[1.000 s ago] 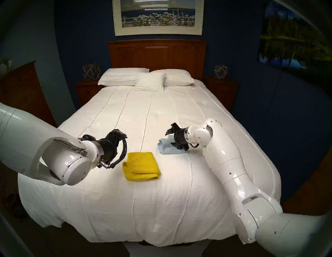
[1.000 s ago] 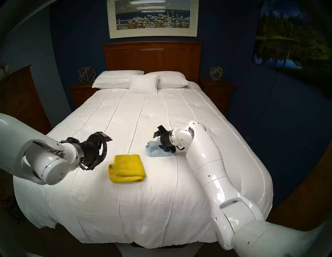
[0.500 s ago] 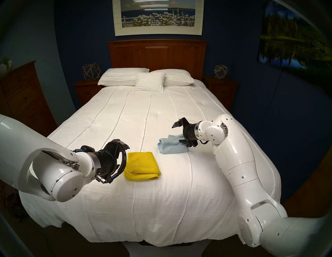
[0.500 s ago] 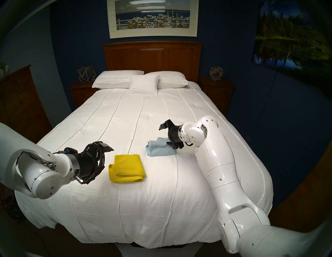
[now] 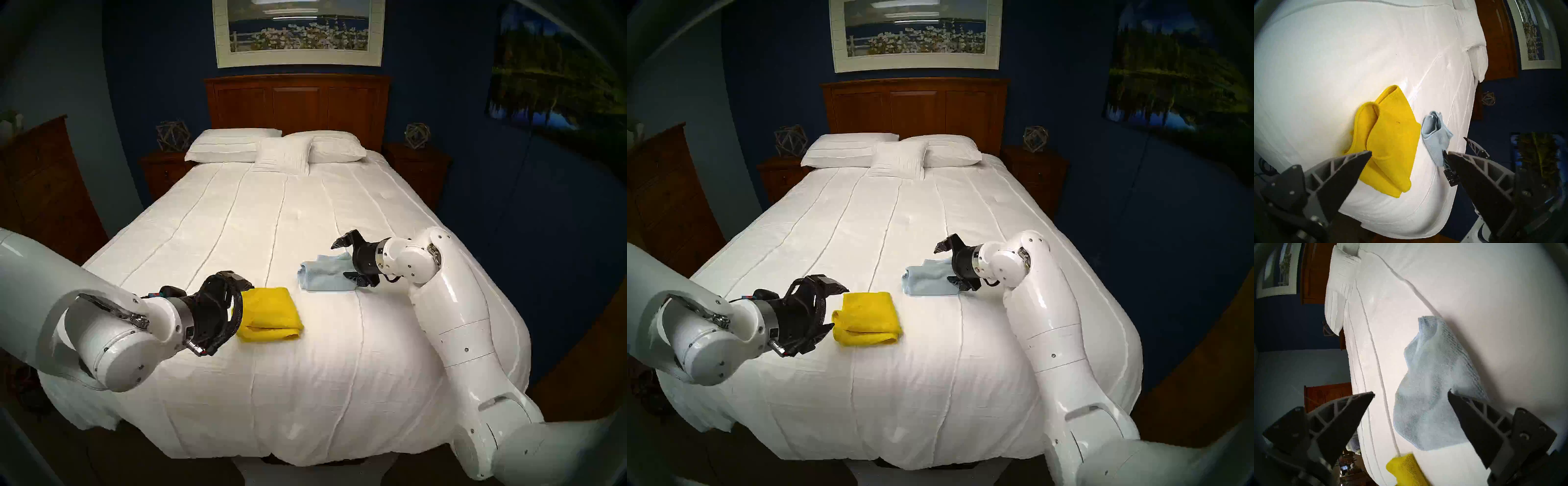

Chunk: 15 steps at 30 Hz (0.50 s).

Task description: Fold the hand towels twice and stack them up

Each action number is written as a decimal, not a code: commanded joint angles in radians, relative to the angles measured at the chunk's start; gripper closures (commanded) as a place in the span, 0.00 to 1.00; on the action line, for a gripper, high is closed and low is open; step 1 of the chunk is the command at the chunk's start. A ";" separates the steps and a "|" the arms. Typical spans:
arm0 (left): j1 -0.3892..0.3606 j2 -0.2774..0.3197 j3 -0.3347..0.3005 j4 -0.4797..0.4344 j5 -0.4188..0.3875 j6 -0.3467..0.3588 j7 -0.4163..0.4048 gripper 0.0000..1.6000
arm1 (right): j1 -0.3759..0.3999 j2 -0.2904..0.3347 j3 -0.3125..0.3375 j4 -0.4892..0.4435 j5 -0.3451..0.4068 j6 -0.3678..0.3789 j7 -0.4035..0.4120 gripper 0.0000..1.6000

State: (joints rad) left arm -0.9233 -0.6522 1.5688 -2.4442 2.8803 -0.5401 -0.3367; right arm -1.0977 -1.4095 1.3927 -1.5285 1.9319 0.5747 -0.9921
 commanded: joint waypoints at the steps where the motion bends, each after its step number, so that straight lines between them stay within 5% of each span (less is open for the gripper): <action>1: 0.075 0.021 -0.030 0.001 -0.001 0.030 -0.034 0.00 | 0.007 -0.002 0.007 -0.032 0.001 -0.005 0.005 0.00; 6: 0.107 0.006 -0.046 0.001 -0.001 0.025 -0.033 0.00 | 0.002 -0.004 0.010 -0.031 -0.001 -0.009 0.006 0.00; 15: 0.214 -0.056 -0.129 0.001 -0.001 -0.097 -0.025 0.00 | -0.012 0.002 0.018 -0.033 -0.003 -0.010 0.014 0.00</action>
State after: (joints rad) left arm -0.7888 -0.6547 1.5021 -2.4440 2.8807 -0.5501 -0.3584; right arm -1.1071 -1.4091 1.4102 -1.5341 1.9314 0.5616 -0.9884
